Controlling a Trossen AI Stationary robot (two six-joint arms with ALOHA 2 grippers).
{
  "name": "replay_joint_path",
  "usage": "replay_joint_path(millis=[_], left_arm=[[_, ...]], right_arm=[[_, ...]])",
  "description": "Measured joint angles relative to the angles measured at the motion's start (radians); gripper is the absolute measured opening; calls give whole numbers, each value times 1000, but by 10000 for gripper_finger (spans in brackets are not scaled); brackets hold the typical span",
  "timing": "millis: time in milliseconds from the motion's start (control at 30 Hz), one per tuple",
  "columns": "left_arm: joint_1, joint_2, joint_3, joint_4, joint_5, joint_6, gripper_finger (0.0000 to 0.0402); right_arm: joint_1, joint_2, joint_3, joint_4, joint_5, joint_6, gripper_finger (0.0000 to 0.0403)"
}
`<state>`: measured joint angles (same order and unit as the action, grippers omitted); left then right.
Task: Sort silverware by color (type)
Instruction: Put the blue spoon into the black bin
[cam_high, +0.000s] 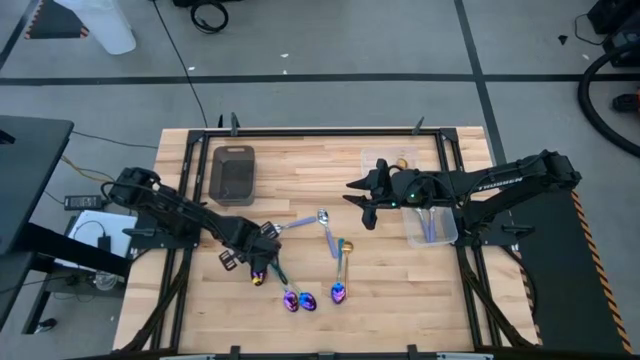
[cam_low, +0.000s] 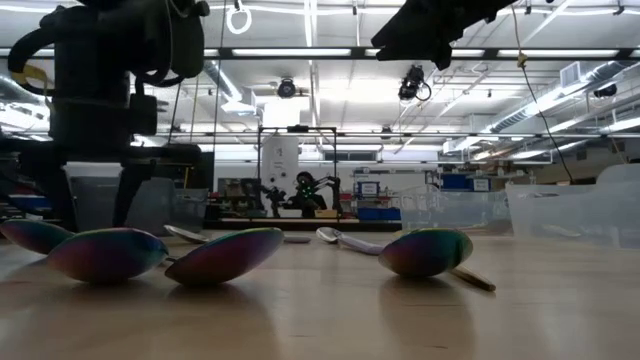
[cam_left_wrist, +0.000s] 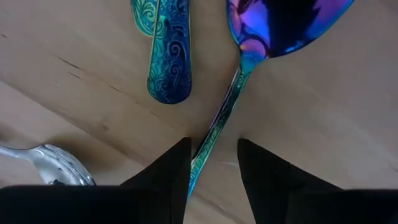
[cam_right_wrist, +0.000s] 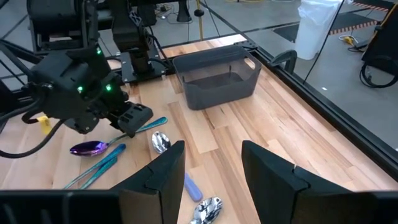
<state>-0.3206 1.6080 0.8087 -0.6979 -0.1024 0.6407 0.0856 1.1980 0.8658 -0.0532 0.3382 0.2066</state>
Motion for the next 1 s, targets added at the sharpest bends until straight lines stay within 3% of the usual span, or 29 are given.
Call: replay_joint_path(millis=[267, 633, 900, 1000], left_arm=[[-26, -1, -9, 9, -10, -27, 135], [-37, 0, -10, 1, 14, -37, 17], [-68, 2, 4, -10, 14, -110, 17], [-87, 6, 38, -17, 73, -144, 17]], right_arm=[[0, 0, 0, 0, 0, 0, 169], [0, 0, 0, -1, 0, 0, 169], [0, 0, 0, -18, 0, 0, 169], [-2, 0, 0, -18, 0, 0, 169]])
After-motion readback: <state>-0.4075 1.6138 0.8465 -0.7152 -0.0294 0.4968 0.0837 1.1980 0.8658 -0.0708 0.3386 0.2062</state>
